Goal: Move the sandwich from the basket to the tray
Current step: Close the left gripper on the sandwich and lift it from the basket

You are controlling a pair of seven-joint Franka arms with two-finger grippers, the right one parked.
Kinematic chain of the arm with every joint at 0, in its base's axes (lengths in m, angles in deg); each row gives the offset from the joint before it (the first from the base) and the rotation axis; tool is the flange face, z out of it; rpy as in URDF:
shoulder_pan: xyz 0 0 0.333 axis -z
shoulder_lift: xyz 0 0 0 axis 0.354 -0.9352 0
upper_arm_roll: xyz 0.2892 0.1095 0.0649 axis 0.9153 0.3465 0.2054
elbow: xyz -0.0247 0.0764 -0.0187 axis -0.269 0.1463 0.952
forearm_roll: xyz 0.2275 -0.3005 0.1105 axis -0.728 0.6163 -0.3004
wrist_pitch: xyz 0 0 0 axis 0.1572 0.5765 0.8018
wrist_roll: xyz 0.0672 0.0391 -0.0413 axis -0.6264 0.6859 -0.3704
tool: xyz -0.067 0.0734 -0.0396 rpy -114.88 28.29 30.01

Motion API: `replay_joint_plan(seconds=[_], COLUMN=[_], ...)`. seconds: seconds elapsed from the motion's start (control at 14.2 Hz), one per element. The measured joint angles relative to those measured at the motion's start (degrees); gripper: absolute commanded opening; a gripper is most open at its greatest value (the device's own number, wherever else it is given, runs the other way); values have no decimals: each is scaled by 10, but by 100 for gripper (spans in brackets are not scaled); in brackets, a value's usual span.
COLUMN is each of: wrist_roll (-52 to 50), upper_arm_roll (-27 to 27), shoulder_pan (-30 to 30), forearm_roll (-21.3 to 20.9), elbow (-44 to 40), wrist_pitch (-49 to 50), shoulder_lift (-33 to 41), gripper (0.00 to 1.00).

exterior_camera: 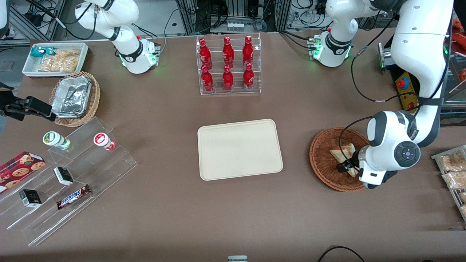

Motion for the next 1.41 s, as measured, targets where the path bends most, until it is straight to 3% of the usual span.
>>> replay_joint_plan(seconds=[0.63, 1.27, 1.34, 1.41], wrist_roll=[-20, -98, -98, -99], upper_arm_roll=[18, 15, 15, 15], shoulder_pan=[-4, 1, 1, 1], forearm_roll=[-1, 0, 0, 0], elbow=[1, 15, 15, 15], wrist_pitch=[81, 30, 29, 29], shoulder_lift=[21, -2, -6, -9], gripper=[100, 100, 99, 86])
